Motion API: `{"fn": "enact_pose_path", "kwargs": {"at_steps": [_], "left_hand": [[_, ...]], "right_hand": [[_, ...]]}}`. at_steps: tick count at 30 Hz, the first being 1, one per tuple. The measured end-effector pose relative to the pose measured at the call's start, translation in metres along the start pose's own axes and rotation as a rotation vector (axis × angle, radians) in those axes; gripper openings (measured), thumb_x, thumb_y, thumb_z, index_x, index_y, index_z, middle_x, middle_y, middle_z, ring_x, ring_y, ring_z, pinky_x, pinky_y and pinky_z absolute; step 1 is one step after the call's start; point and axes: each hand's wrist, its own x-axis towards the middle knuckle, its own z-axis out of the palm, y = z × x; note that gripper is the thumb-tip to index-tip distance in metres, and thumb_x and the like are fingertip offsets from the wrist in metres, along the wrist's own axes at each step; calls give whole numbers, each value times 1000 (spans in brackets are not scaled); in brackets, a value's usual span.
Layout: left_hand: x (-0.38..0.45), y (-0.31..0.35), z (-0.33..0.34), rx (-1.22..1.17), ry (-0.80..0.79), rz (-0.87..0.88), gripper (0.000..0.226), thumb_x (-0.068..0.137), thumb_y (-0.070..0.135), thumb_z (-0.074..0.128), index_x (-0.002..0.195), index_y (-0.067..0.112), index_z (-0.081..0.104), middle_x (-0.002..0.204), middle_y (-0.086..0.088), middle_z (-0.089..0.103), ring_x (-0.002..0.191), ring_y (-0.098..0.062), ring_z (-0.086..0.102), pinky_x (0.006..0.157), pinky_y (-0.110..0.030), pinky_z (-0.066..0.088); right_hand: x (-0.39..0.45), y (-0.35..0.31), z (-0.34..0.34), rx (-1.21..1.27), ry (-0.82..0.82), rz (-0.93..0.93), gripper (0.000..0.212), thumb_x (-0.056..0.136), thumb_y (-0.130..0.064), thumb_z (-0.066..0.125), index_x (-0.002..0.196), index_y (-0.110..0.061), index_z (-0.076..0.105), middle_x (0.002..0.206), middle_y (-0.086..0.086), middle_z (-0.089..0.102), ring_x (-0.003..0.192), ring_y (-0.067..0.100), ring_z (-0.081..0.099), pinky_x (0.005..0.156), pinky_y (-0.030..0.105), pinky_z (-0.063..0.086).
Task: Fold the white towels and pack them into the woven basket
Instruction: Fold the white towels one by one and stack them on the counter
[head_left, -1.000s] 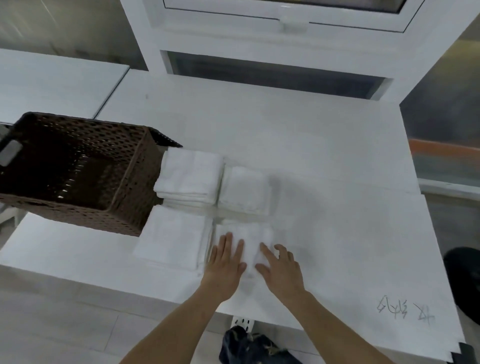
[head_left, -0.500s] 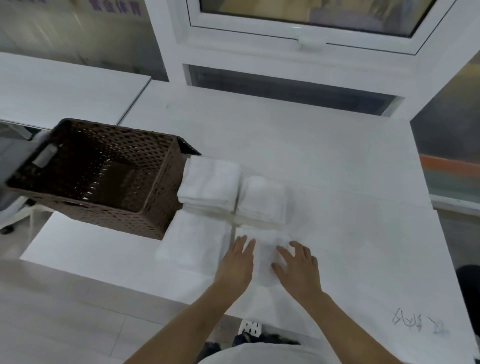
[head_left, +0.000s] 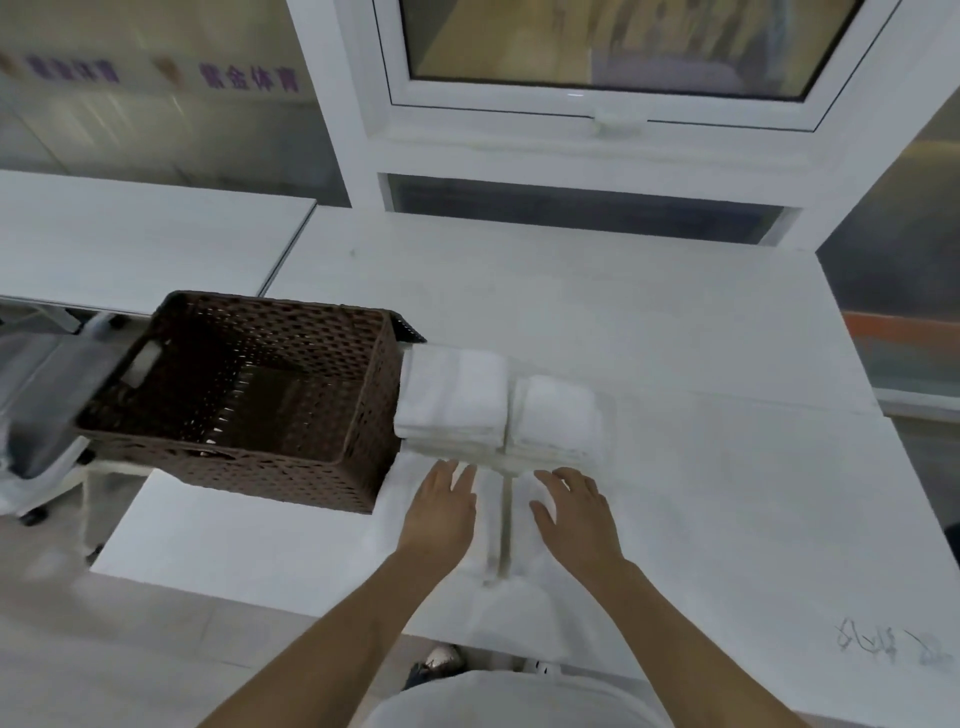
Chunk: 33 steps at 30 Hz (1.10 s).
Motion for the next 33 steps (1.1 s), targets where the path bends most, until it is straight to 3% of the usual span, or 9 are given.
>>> {"fn": "enact_pose_path", "kwargs": {"at_steps": [2,4,9,11,14,17,20,23,33], "left_hand": [[9,-14,-9,23,14,25,48,102,21,54,149,13,47,149,-13,47,138,-33,46,111,-45,45],[20,-23,-19,46,-24,31,47,105,25,48,150,14,44,151,-13,44,139,-32,44,113,-42,42],[63,-35,-31,76,-137,43,51,109,32,34,158,23,26,165,-7,24,154,-28,17,122,-44,26],[84,-38,-31,80,-160,46,54,109,35,30,161,27,17,168,-6,16,155,-29,10,123,-47,23],[116,-40,-27,155,-206,54,57,110,40,24,162,33,1,170,-8,-5,155,-35,-7,126,-49,7],[141,-45,-14,200,-255,-13,56,108,47,16,159,43,-8,168,-7,-19,153,-37,-19,125,-52,-3],[152,-50,4,202,-279,-36,54,106,51,6,156,47,-11,167,-3,-23,153,-35,-21,124,-51,-7],[157,-49,13,204,-241,-5,65,93,57,-13,157,47,-10,168,-5,-19,154,-36,-17,125,-51,-6],[192,7,23,137,-315,60,54,107,50,11,158,45,-7,168,-5,-21,153,-36,-20,125,-51,-7]], "right_hand": [[9,-13,-2,17,-2,12,43,101,-39,54,141,-26,56,139,-1,56,127,23,53,98,37,49],[21,-24,-4,24,2,23,42,100,-36,56,140,-22,58,138,-1,58,126,25,55,95,39,51],[57,-40,-5,-7,64,4,38,93,-26,66,131,-17,65,130,5,64,114,31,63,84,44,55],[77,-39,-3,-37,44,14,43,92,-25,67,135,-17,63,138,7,61,122,34,60,91,46,52],[109,-30,3,-87,-101,68,61,99,-33,59,156,-23,38,166,5,29,153,31,27,116,49,34],[138,-15,16,-156,-263,95,72,104,-41,52,163,-30,14,172,-1,-5,159,26,-4,126,48,15],[150,-1,35,-230,-342,88,69,106,-38,48,163,-35,8,171,-3,-17,157,25,-15,128,48,3],[151,19,42,-274,-301,93,66,107,-31,45,162,-36,10,171,-3,-17,157,24,-15,128,48,0],[152,82,3,-264,-295,180,65,103,-39,41,162,-35,14,171,-3,-15,158,25,-13,128,49,2]]}}
